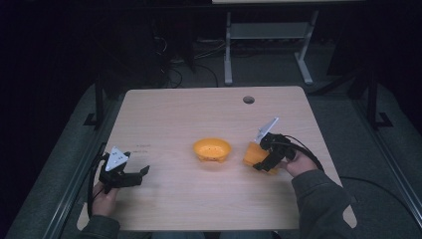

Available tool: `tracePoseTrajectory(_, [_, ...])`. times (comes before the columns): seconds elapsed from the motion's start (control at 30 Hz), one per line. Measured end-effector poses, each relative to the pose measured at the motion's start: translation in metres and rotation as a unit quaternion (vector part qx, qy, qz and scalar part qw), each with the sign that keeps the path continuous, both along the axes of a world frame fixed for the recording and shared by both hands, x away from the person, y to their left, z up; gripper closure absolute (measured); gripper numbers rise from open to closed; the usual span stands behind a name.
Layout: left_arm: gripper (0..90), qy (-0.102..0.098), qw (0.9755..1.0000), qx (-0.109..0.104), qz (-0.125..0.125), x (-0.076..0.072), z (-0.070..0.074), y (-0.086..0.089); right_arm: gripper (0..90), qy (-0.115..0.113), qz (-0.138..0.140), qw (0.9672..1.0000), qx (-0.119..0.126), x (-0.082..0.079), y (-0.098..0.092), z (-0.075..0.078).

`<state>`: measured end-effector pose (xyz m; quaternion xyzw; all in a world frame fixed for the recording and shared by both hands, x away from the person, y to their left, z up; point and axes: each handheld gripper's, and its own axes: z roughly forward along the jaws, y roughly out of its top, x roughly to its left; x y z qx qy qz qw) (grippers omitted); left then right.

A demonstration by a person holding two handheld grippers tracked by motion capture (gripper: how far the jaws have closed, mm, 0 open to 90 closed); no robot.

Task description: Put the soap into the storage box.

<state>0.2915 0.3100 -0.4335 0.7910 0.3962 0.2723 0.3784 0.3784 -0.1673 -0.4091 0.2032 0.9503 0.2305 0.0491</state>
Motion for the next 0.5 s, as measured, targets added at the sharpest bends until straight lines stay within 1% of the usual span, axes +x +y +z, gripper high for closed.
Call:
tracePoseTrajectory(0.17, [14.1, -0.001, 1.0, 0.003, -0.001, 0.0, 0.0, 0.001, 20.3, -0.003, 0.008, 1.0, 0.0, 0.003, 0.005, 0.005])
tracePoseTrajectory(0.2, [14.1, -0.002, 1.0, 0.002, 0.0, 0.0, 0.0, 0.001, 20.4, -0.004, 0.007, 0.9999, 0.007, 0.003, 0.006, 0.006])
tracePoseTrajectory(0.3, [14.1, -0.003, 1.0, -0.002, 0.001, 0.0, 0.0, 0.001, 20.4, -0.004, 0.01, 0.9999, 0.006, 0.004, 0.007, 0.008])
tracePoseTrajectory(0.37, [14.1, -0.002, 1.0, 0.003, 0.0, 0.0, 0.0, 0.001, 20.3, -0.005, 0.011, 0.9999, 0.004, 0.004, 0.008, 0.009])
tracePoseTrajectory(0.4, [14.1, -0.003, 1.0, -0.002, 0.002, 0.0, 0.0, 0.001, 20.4, -0.006, 0.012, 0.9999, 0.005, 0.005, 0.01, 0.011])
tracePoseTrajectory(0.5, [14.1, -0.003, 1.0, -0.002, 0.002, 0.0, 0.0, 0.001, 20.4, -0.009, 0.016, 0.9998, 0.007, 0.006, 0.011, 0.014])
